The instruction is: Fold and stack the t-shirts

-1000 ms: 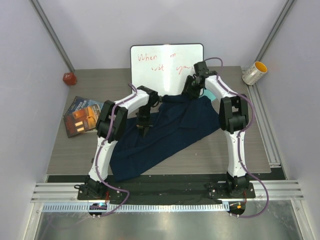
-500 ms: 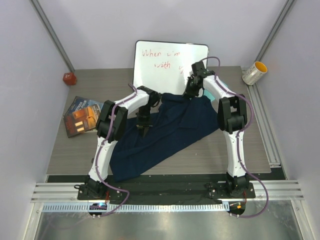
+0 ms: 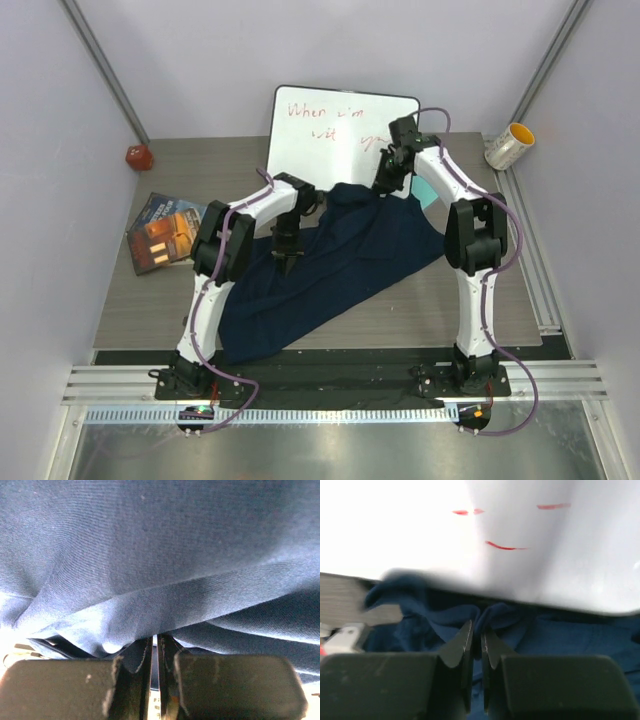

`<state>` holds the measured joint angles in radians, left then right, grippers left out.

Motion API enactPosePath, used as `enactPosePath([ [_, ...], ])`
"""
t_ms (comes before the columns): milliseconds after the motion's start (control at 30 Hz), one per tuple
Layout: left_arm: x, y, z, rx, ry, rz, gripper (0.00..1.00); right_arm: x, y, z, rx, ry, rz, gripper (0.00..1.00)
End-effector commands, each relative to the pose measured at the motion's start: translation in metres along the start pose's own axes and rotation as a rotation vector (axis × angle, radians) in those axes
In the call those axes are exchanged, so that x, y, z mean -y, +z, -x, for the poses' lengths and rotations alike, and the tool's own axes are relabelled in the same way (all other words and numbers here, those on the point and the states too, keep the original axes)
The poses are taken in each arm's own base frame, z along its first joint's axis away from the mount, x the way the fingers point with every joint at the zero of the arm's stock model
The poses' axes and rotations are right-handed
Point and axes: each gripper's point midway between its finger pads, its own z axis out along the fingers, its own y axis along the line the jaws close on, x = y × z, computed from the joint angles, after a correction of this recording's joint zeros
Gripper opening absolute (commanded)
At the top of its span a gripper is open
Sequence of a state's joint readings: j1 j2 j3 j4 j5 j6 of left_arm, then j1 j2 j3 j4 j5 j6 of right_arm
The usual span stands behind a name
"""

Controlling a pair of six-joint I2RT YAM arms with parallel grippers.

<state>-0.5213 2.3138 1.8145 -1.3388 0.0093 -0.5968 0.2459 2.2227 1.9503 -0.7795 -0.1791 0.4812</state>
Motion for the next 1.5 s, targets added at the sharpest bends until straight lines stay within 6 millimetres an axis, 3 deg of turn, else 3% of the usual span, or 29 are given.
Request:
enactPosePath([
  [0,-0.007,0.027,0.016,0.043,-0.001,0.043,0.07,-0.053,-0.069,0.041,0.151,0.011,0.169,0.01],
  [233,-0.009,0.025,0.014,0.054,-0.008,0.044,0.07,-0.045,-0.058,0.022,0.083,0.011,0.155,0.01],
  [400,-0.010,0.025,0.013,0.058,-0.015,0.041,0.07,-0.048,-0.069,0.025,0.112,0.006,0.156,0.01],
  [600,-0.009,0.028,0.013,0.048,-0.011,0.042,0.07,-0.069,-0.094,0.029,0.130,0.012,0.233,0.01],
  [733,-0.022,0.026,0.017,0.065,-0.008,0.117,0.07,-0.068,-0.103,0.026,0.143,0.008,0.223,0.01],
  [867,-0.026,0.009,0.029,0.139,-0.033,0.108,0.09,-0.054,-0.089,0.011,0.105,0.003,0.184,0.01],
  [967,-0.024,-0.031,0.046,0.289,-0.058,0.049,0.15,-0.042,-0.071,-0.003,0.061,0.004,0.153,0.01],
  [1033,-0.016,-0.059,0.055,0.372,-0.052,-0.014,0.18,-0.038,-0.060,-0.010,0.046,-0.001,0.146,0.01],
  [1233,0.018,-0.110,0.056,0.458,0.015,-0.217,0.36,-0.037,-0.039,-0.015,0.014,0.005,0.154,0.01],
  [1300,0.036,-0.119,0.053,0.496,0.070,-0.256,0.36,-0.037,-0.035,-0.014,0.010,0.008,0.157,0.01],
  [1467,0.080,-0.099,0.032,0.442,0.236,-0.263,0.34,-0.041,-0.025,-0.010,0.003,0.013,0.173,0.01],
])
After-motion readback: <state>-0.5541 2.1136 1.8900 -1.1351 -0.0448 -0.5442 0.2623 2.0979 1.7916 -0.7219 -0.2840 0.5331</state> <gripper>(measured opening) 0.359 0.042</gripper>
